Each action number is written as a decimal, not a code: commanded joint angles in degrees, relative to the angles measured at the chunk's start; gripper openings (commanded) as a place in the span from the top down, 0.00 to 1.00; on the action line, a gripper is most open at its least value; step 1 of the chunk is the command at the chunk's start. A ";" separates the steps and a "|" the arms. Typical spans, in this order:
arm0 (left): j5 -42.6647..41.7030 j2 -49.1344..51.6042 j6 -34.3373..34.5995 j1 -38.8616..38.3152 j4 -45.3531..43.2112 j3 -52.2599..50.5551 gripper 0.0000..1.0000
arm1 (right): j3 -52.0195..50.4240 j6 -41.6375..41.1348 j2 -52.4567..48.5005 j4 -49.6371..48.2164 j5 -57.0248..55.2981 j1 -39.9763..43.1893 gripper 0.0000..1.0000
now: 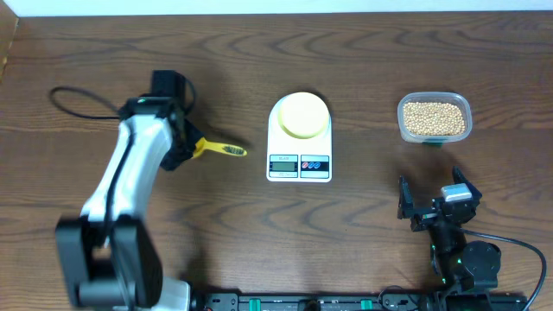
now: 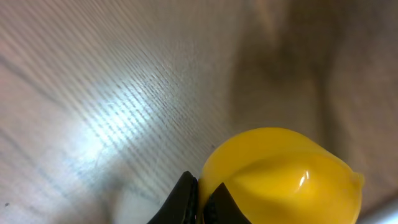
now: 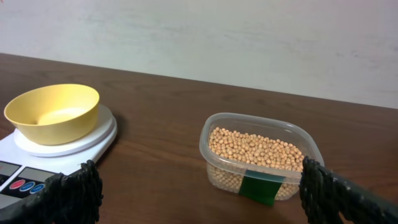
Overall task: Scoop item into bowl and weigh 50g on scale
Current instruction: 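Grasp the yellow scoop's cup rim with the left gripper, then move the right gripper toward the scoop handle beside the left gripper, then close the right gripper on the scoop handle, holding with both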
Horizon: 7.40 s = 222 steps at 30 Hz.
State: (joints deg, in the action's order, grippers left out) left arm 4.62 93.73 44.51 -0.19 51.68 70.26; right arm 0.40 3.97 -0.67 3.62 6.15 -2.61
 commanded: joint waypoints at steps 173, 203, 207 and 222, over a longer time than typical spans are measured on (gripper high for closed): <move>-12.92 -25.27 10.91 -27.08 3.67 -11.06 0.93 | 12.68 -73.81 -67.93 -59.28 22.86 -41.00 0.60; -11.21 -25.27 11.30 -29.70 3.50 -11.08 0.93 | 12.68 -75.14 -67.93 -56.98 20.98 -40.98 0.77; -11.21 -25.27 11.30 -29.70 3.50 -11.08 0.93 | 12.68 -75.17 -67.93 -56.98 20.96 -40.98 0.80; -11.23 -25.27 11.30 -29.70 4.57 -11.08 0.93 | 12.68 -75.30 -67.93 -56.96 20.96 -40.98 0.90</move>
State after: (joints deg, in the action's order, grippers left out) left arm -7.55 68.69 55.51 -29.74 55.70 59.18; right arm 12.40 -71.40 -68.53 -53.21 27.97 -43.33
